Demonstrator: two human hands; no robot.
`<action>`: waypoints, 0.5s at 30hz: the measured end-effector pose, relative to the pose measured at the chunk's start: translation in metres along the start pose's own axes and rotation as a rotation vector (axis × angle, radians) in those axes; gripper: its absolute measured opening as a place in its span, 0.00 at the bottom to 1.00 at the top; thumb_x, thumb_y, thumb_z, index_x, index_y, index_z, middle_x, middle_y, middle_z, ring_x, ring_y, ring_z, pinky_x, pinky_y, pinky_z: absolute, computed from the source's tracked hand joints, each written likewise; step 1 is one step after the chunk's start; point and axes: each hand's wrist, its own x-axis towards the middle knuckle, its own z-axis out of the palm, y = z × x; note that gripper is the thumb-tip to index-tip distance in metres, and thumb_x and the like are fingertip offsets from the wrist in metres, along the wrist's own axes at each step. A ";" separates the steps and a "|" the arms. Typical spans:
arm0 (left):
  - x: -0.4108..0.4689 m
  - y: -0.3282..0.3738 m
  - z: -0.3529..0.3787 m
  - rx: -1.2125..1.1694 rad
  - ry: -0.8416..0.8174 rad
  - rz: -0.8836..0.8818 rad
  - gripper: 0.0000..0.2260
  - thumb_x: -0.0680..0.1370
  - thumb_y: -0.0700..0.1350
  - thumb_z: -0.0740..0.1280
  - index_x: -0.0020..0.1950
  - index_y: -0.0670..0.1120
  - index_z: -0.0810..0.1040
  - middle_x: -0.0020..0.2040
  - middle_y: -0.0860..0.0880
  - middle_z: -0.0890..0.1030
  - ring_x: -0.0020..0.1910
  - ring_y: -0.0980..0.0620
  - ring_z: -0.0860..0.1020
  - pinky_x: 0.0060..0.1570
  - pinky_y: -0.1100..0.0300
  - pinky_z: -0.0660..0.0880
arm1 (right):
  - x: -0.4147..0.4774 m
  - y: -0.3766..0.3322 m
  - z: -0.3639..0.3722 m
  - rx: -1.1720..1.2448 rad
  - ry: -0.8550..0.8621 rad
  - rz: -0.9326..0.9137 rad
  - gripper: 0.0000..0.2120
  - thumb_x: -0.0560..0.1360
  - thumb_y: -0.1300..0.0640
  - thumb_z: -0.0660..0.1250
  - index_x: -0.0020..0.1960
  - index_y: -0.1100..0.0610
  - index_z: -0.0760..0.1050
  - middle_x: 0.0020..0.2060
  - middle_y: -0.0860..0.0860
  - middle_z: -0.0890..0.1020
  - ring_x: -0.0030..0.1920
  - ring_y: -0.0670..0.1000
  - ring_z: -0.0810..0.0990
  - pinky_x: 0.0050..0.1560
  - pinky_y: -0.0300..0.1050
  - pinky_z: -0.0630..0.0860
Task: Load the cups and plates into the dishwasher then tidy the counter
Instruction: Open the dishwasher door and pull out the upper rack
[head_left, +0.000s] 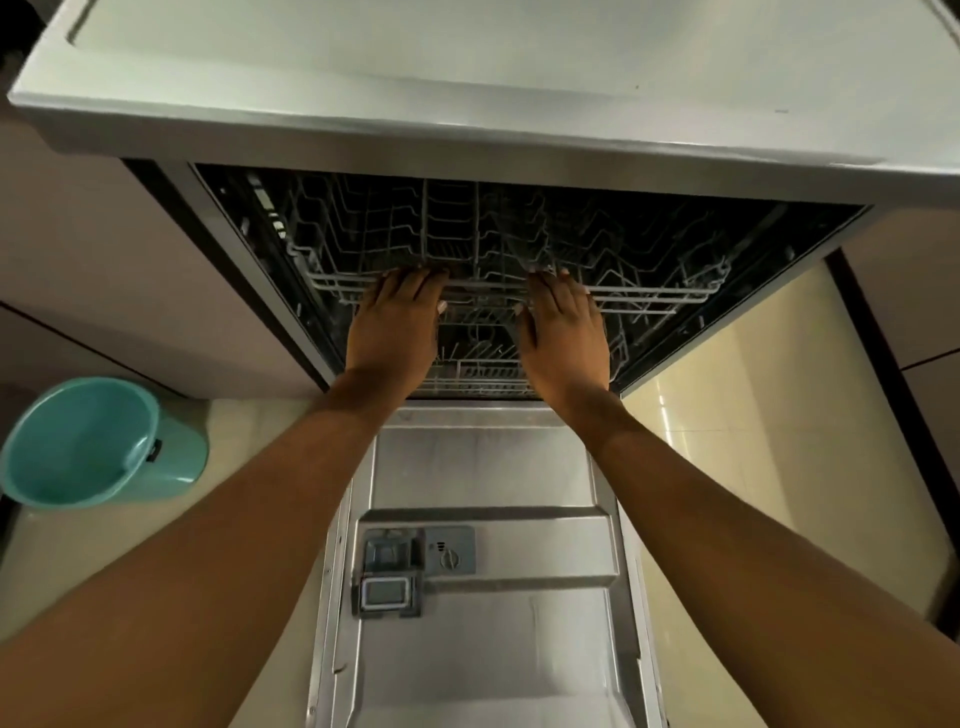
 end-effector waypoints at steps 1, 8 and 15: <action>0.001 0.002 0.001 -0.020 0.034 -0.019 0.16 0.77 0.38 0.63 0.65 0.43 0.75 0.60 0.43 0.79 0.60 0.39 0.75 0.62 0.45 0.70 | 0.003 0.001 0.001 -0.001 0.000 0.000 0.20 0.81 0.52 0.57 0.71 0.56 0.68 0.67 0.55 0.74 0.70 0.57 0.68 0.70 0.56 0.65; 0.005 0.016 -0.005 -0.124 0.032 -0.106 0.10 0.78 0.39 0.62 0.56 0.45 0.79 0.53 0.44 0.81 0.53 0.39 0.76 0.48 0.47 0.76 | 0.007 0.005 -0.001 0.066 0.039 0.067 0.14 0.81 0.54 0.57 0.61 0.56 0.77 0.57 0.53 0.79 0.59 0.58 0.74 0.64 0.58 0.70; -0.042 0.031 -0.022 -0.165 -0.005 -0.156 0.10 0.75 0.36 0.66 0.53 0.46 0.81 0.50 0.44 0.82 0.50 0.40 0.79 0.42 0.50 0.75 | -0.041 0.000 -0.015 0.110 0.076 0.056 0.09 0.80 0.59 0.61 0.52 0.56 0.80 0.50 0.52 0.81 0.51 0.55 0.74 0.53 0.51 0.74</action>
